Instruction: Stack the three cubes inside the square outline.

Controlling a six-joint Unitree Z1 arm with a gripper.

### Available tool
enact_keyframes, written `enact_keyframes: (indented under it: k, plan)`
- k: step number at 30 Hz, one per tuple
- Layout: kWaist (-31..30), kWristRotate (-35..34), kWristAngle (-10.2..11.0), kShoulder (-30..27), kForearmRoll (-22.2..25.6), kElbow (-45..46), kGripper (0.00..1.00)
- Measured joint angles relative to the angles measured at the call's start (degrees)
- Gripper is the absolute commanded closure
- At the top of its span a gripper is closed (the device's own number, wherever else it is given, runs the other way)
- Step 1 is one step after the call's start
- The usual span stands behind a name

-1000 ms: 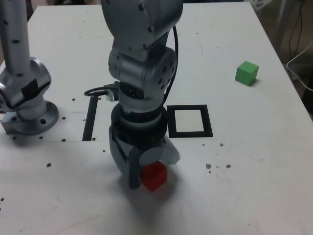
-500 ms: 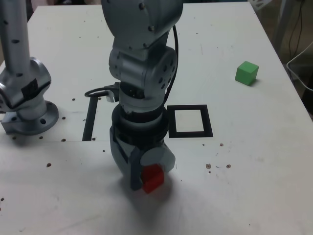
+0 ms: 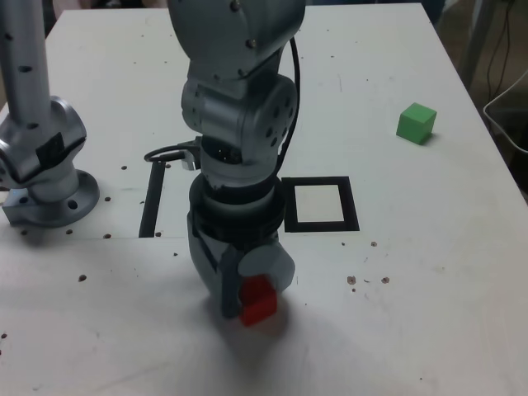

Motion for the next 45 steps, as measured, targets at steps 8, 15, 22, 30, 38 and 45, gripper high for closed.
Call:
enact_keyframes:
  k: [8,15,22,30,38,45]
  plan:
    - [0.0,5.1,2.7,-2.1,1.0,0.3,0.75]
    - [0.5,12.3,5.3,-5.0,6.2,0.2,0.75]
    - [4.5,25.4,5.5,-5.6,9.0,-1.8,0.75]
    - [10.3,41.1,5.0,-5.6,9.5,-3.5,0.75]
    - [15.8,47.1,5.0,-5.4,11.5,-6.3,0.75]
    - [21.8,50.7,5.2,-3.9,9.8,-7.7,0.75]
